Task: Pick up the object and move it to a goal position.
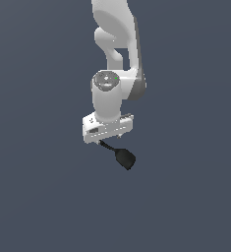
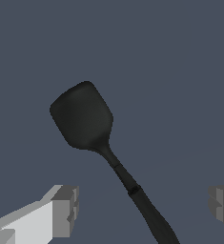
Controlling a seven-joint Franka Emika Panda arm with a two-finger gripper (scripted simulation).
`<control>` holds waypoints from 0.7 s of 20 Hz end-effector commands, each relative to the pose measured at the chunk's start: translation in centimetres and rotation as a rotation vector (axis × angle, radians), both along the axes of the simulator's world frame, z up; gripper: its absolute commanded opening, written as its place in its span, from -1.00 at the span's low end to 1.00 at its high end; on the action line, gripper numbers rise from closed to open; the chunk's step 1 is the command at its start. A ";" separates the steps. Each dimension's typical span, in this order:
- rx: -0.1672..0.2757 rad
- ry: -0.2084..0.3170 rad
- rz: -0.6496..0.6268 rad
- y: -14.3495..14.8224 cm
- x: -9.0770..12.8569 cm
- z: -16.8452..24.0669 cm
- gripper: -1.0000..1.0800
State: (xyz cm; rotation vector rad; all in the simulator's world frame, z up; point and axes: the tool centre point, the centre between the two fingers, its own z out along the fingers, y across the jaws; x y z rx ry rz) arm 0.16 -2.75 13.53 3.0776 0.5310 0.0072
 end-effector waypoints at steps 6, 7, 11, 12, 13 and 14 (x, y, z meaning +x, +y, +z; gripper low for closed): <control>0.000 0.007 0.202 -0.5 -0.6 -2.2 0.92; 0.000 0.008 0.229 -0.6 -0.7 -2.5 0.92; 0.002 0.011 0.337 -0.8 -1.1 -3.6 0.92; 0.002 0.012 0.363 -0.9 -1.2 -3.9 0.92; 0.003 0.012 0.390 -0.9 -1.3 -4.1 0.92; 0.004 0.012 0.417 -1.0 -1.4 -4.4 0.92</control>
